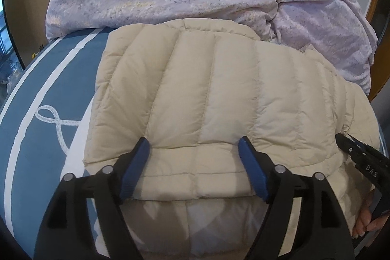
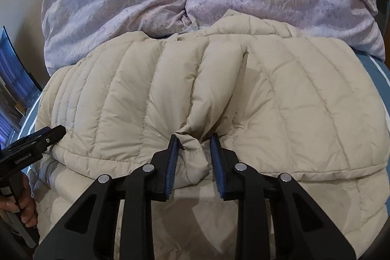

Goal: Fold large clothes

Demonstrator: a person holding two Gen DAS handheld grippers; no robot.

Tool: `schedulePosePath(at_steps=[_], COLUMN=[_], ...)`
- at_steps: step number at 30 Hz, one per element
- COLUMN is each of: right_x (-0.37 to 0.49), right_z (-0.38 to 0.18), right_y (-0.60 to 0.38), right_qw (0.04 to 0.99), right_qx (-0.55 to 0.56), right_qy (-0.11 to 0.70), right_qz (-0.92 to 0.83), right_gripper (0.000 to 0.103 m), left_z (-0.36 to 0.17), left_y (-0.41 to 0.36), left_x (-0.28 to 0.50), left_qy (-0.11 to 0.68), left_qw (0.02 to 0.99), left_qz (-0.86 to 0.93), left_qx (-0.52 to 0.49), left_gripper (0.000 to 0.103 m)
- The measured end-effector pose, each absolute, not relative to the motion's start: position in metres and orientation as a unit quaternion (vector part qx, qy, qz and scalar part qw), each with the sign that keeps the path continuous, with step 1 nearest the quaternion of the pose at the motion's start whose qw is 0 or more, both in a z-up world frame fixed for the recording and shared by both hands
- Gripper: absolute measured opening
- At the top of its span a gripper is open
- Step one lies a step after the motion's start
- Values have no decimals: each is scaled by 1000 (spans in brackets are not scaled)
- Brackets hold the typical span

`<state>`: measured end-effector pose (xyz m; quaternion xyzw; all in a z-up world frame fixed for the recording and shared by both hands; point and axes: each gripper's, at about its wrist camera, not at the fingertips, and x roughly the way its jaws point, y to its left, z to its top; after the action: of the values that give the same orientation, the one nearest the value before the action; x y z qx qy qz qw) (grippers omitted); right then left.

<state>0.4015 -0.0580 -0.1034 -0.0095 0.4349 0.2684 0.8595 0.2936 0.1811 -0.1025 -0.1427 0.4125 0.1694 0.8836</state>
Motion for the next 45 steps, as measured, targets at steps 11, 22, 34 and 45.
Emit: schedulePosePath(at_steps=[11,22,34,45], right_x=[389,339,283,265], right_z=[-74,-62,-83,-110], right_y=[-87,-195,-343,-359], right_qw=[863,853,855,827], right_qx=[27,38,100,126], right_qy=[421,443,453,474], right_qz=[277,275,233,275], right_gripper=[81,84,86,64], left_z=[-82,-87,-98,-111], left_y=[193,216,201,181], left_x=[244,116,43,22], left_qy=[405,403,396,391], left_qw=[882,866,867,868], left_qz=[133,98,50,30], left_qx=[-203,-277,-300,-305], left_gripper=[79,79,72,62])
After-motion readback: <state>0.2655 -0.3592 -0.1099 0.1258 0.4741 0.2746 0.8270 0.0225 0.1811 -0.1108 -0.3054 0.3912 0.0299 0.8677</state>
